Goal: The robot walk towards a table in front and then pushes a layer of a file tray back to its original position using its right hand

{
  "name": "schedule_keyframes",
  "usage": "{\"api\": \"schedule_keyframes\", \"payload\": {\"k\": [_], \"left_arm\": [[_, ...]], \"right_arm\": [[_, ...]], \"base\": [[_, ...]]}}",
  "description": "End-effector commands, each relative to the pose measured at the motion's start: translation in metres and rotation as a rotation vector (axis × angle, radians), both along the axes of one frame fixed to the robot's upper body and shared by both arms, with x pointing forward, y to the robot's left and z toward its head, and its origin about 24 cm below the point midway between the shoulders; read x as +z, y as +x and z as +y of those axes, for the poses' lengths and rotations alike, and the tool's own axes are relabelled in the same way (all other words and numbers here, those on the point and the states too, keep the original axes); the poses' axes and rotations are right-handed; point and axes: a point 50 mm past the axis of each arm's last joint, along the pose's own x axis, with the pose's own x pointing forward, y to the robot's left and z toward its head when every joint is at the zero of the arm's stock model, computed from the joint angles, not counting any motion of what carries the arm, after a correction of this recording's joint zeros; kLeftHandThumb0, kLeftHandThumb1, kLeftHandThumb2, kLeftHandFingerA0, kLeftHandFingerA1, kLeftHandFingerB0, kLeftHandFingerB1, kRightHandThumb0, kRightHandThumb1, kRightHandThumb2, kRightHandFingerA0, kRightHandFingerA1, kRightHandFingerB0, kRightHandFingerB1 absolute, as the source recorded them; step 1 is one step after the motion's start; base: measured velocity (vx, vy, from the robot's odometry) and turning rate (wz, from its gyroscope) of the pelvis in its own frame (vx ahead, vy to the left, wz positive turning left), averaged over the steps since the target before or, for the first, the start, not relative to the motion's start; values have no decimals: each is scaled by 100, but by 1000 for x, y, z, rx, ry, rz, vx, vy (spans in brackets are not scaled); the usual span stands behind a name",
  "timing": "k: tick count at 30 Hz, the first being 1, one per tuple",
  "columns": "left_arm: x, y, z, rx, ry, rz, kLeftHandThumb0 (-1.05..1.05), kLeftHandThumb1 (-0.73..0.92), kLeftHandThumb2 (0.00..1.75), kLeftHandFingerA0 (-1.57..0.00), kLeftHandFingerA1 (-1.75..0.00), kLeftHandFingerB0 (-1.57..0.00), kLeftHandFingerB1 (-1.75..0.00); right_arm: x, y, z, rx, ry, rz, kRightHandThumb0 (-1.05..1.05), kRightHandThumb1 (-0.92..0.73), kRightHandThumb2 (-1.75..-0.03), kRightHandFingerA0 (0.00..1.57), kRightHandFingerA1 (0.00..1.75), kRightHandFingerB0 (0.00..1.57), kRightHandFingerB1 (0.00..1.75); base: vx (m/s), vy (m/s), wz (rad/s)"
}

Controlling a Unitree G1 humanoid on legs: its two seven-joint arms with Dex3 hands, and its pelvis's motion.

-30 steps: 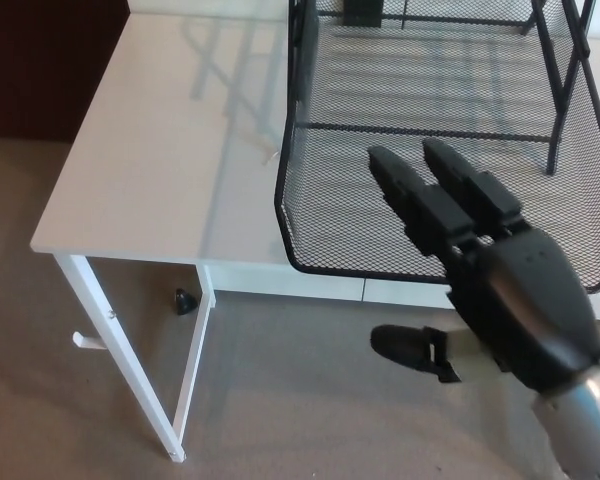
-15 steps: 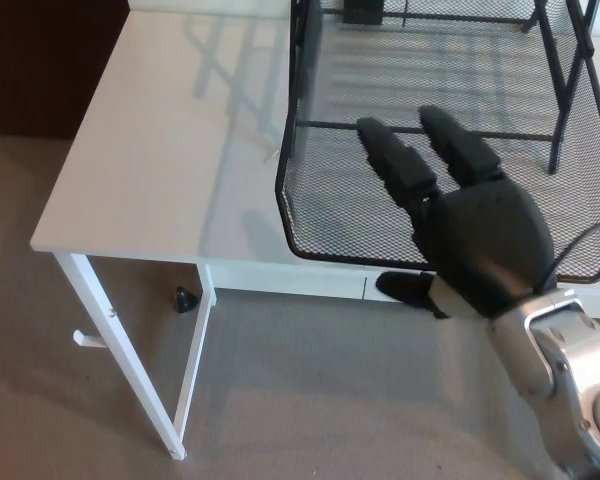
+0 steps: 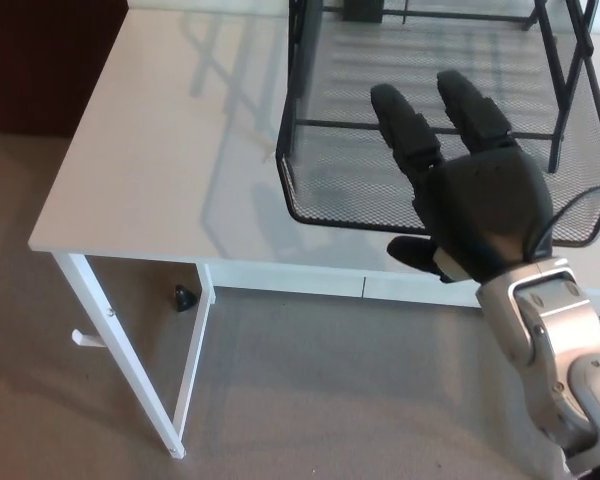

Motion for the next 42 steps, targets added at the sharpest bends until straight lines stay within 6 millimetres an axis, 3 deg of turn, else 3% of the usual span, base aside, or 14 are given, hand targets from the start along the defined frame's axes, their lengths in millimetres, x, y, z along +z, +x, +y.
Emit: {"api": "schedule_keyframes", "payload": {"k": [1,15,29,42], "left_arm": [[-1,-4,5,-4,29,27,-12,62,57,-53,-44,-38,-38],[-2,-13,4,-6,22,42,-13,60,57,-54,-45,-38,-38],[-2,-12,3,-6,18,38,-12,61,57,-54,-45,-37,-38],[-2,-11,3,-8,12,28,-12,60,57,-54,-45,-37,-38]], "right_arm": [[3,10,-7,-55,-32,-10,-67,-41,-74,0,0,0,2],[5,25,-7,-88,-70,29,-64,-41,-73,0,0,0,2],[32,52,-1,-119,-63,44,-65,-41,-72,0,0,0,1],[44,75,0,-169,-131,35,-68,-42,-74,0,0,0,0]], "base": [[0,0,0],[0,0,0],[0,0,0],[0,0,0]]}}
